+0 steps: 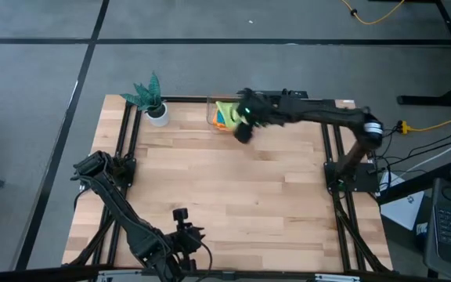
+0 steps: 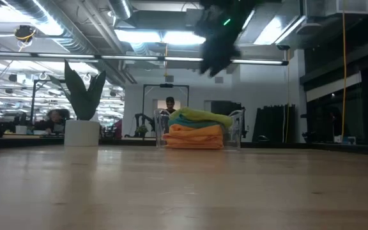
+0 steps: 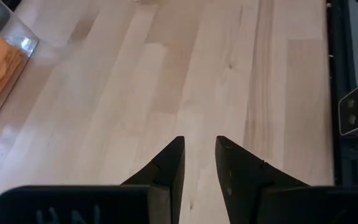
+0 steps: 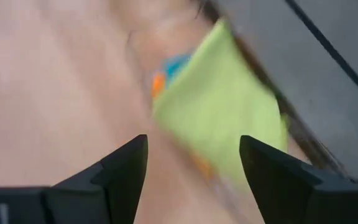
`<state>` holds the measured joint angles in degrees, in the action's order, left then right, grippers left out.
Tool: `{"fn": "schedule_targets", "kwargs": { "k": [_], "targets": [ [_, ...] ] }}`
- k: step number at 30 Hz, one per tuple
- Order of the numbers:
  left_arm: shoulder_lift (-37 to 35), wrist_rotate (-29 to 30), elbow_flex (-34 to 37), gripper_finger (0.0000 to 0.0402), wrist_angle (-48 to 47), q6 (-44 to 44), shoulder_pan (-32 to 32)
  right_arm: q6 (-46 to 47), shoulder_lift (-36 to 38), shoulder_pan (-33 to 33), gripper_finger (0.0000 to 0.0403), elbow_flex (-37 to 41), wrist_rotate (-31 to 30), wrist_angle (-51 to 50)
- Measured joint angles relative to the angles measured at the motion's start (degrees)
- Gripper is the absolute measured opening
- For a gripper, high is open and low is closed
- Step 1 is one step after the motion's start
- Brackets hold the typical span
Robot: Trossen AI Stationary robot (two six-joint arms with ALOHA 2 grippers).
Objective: Fold microfiber towels
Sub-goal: Return to Home Position
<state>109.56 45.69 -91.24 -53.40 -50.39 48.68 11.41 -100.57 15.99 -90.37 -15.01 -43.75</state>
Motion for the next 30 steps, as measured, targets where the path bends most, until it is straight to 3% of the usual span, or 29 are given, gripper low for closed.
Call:
{"fn": "schedule_targets", "kwargs": {
  "k": [5,9,13,16,18,22,25,27,30],
  "targets": [
    [0.00,0.01,0.00,0.0082,1.93,-1.19,-0.05,-0.76,10.03,-7.66,0.0256,3.94,-3.15,-14.55],
    [-0.35,4.38,0.00,0.0082,-0.01,8.88,-2.25,0.59,20.92,-15.05,0.0256,14.88,-4.47,-15.84],
    [-3.81,0.01,0.00,0.0082,-7.64,11.91,-7.83,8.12,34.62,-21.96,0.0256,32.36,-4.74,-7.63],
    [-7.80,-2.96,1.20,0.0082,-14.23,12.58,-12.12,14.38,44.87,-26.40,0.0256,46.71,-4.81,5.56],
    [-12.17,-2.91,4.20,0.0082,-13.42,16.77,-14.63,16.69,50.47,-28.45,0.0256,54.82,-4.79,16.20],
    [-23.72,-6.65,16.54,0.0082,0.44,30.29,-20.18,16.75,57.83,-30.27,0.0256,67.93,-4.85,36.86],
    [-34.62,-20.62,30.25,0.0082,18.01,42.51,-26.44,16.62,60.53,-30.52,0.0256,74.50,-4.85,47.94],
    [-42.21,-29.32,40.07,0.0082,27.45,45.72,-31.76,16.60,61.29,-30.52,0.0256,77.49,-4.87,51.90],
    [-53.11,-33.47,52.89,0.0082,38.44,45.61,-39.15,16.55,61.61,-30.52,0.0256,79.73,-4.88,52.87]
  ]
}}
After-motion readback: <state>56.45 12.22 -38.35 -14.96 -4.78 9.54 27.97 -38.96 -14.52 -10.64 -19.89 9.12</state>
